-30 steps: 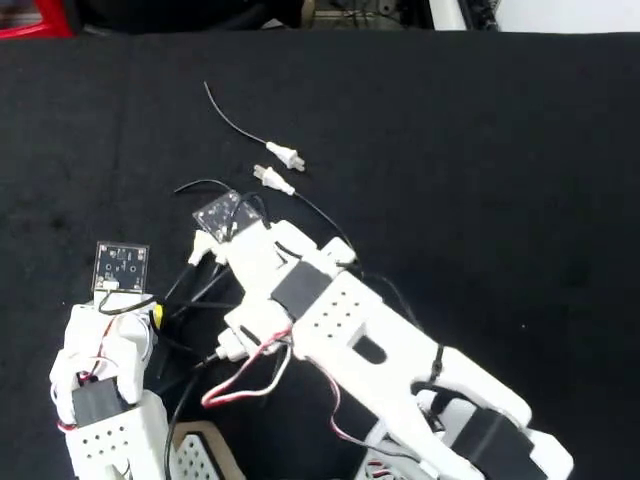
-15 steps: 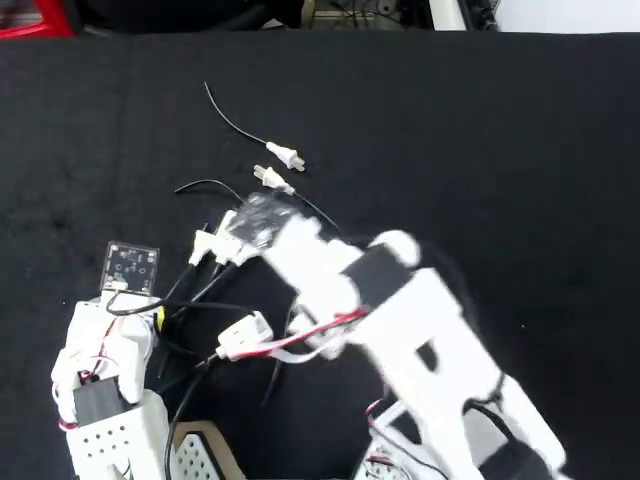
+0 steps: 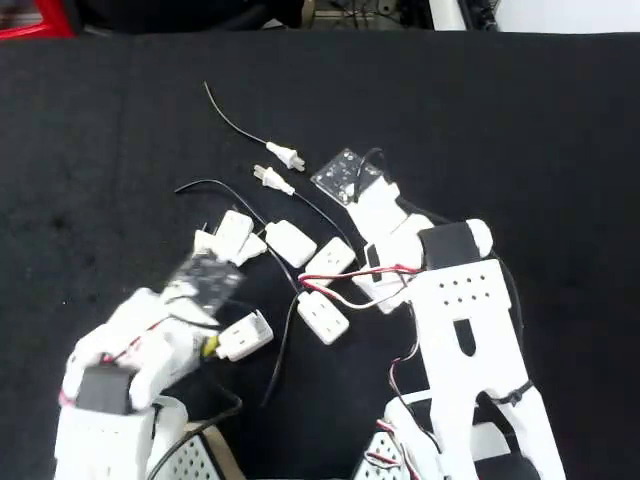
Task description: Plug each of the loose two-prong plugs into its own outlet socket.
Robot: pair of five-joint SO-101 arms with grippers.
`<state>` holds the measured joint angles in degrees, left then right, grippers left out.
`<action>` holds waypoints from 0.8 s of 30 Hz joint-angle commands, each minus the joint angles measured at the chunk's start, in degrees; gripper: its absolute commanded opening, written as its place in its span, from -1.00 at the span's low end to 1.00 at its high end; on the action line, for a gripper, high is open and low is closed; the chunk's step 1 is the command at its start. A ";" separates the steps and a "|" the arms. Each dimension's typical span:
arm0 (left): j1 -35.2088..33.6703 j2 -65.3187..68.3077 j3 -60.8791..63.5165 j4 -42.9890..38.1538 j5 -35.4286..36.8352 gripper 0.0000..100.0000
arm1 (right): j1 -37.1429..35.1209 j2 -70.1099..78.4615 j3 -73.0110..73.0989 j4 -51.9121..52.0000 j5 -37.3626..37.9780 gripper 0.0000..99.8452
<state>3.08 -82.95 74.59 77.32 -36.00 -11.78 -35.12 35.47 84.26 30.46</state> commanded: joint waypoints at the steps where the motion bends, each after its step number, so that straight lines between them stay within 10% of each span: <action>1: 4.26 13.80 -4.53 -2.99 -5.98 -0.55 | 1.14 -0.04 -0.13 -1.32 0.26 -0.43; 24: 16.84 41.49 -2.33 -32.79 -2.81 -0.55 | 1.05 0.13 0.04 -4.57 -2.81 -0.43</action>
<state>20.04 -45.14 74.33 45.93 -39.52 -11.43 -35.12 35.65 81.45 28.26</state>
